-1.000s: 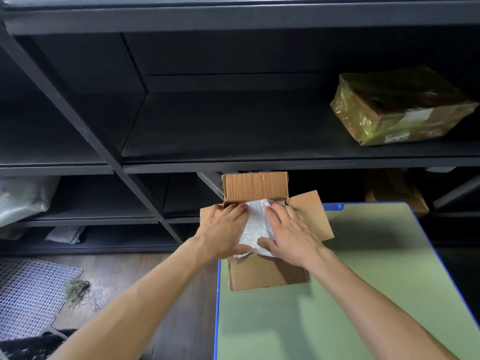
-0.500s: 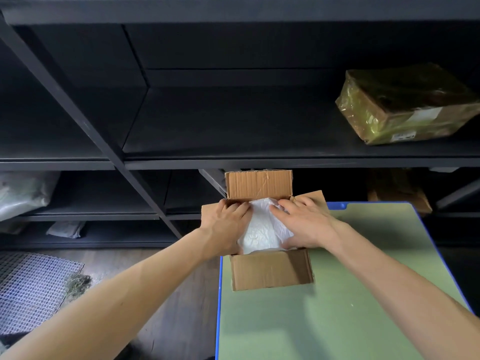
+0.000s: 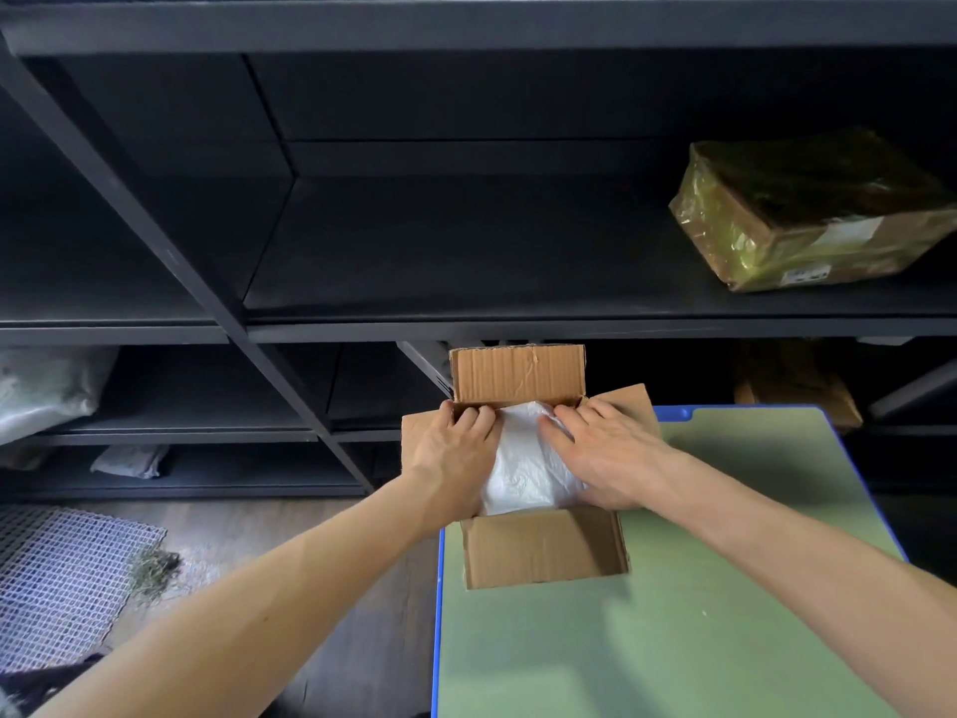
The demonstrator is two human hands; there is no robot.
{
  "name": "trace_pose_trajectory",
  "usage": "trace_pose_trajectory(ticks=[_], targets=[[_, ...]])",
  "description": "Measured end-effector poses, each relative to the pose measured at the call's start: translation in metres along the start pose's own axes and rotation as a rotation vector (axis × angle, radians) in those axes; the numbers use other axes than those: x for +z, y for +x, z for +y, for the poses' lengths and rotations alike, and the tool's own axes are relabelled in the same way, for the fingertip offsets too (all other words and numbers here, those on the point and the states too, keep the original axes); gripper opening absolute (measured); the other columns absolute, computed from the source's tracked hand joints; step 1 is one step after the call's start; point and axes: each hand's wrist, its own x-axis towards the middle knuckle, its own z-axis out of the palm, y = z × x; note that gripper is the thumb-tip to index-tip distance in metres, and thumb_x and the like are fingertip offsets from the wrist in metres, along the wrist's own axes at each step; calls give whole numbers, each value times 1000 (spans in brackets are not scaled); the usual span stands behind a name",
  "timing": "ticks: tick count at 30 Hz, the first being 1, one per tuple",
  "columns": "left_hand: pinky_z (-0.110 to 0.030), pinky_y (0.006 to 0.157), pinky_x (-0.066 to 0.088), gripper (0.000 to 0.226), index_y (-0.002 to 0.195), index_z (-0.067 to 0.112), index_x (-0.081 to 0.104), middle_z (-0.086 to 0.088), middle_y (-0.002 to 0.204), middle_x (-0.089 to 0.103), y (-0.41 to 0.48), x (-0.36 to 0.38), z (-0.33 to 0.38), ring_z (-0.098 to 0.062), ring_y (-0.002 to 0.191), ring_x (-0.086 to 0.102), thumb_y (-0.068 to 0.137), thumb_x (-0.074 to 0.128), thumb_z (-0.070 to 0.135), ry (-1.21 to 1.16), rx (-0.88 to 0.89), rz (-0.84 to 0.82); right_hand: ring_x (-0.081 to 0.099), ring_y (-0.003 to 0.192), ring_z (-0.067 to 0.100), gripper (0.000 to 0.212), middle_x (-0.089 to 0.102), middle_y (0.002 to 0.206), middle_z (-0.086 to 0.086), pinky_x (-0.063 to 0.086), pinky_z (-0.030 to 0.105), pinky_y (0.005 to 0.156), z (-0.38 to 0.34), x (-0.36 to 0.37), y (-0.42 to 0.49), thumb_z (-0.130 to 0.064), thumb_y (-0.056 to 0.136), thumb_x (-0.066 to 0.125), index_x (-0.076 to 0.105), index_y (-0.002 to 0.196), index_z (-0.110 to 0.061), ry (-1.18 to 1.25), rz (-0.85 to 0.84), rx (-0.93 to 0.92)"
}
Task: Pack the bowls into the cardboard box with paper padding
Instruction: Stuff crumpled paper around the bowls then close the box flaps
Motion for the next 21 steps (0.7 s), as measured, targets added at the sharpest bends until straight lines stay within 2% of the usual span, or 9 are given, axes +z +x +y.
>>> trace_pose_trajectory(ticks=[3, 6, 9, 12, 15, 17, 21], targets=[[-38, 104, 36, 83, 139, 6, 41, -3, 121, 47, -2, 6, -1, -23, 107, 47, 74, 68, 51, -23, -1, 49, 41, 129, 33, 90, 33, 147, 14, 25, 39, 115, 4, 0, 0, -43, 89, 56, 8, 155, -7, 46, -14, -17], [-37, 115, 29, 93, 143, 9, 37, -1, 129, 47, -4, 7, -9, -22, 121, 46, 70, 74, 52, -164, 15, 35, 40, 131, 30, 95, 39, 144, 10, 22, 38, 116, 7, -3, -1, -39, 86, 57, 3, 156, -4, 35, -14, 18], [-38, 120, 23, 101, 148, 13, 30, 0, 140, 42, -5, 2, -17, -22, 133, 41, 68, 77, 53, -245, 36, -47, 40, 131, 30, 90, 41, 142, 10, 18, 40, 117, 5, -3, -1, -41, 89, 52, 6, 155, 0, -2, -31, 57], [-39, 116, 27, 96, 146, 12, 32, -1, 133, 44, -3, -3, -12, -22, 124, 46, 69, 76, 50, -147, 1, -66, 40, 130, 31, 95, 39, 141, 11, 15, 43, 118, 1, -4, 1, -46, 89, 53, 3, 155, 2, -39, -42, 54], [-43, 114, 28, 75, 141, 3, 38, -8, 124, 44, -1, -9, 6, -26, 112, 48, 79, 66, 35, 70, -23, -56, 38, 133, 32, 97, 37, 144, 13, 12, 44, 121, 1, -5, 1, -44, 90, 54, 0, 155, 3, -45, -50, 39], [-45, 113, 29, 64, 139, 1, 41, -10, 122, 46, -2, -10, 13, -27, 107, 46, 84, 61, 27, 131, -39, -50, 38, 133, 33, 98, 39, 143, 13, 12, 44, 121, 3, -2, 1, -47, 89, 53, -1, 155, 2, -46, -38, 28], [-38, 107, 34, 83, 148, 2, 28, -6, 126, 49, -4, -2, 5, -25, 111, 46, 81, 65, 34, -33, -58, -18, 38, 130, 33, 92, 45, 138, 14, 8, 46, 122, 6, 0, 0, -43, 89, 51, 6, 154, 3, -63, -13, 33]])
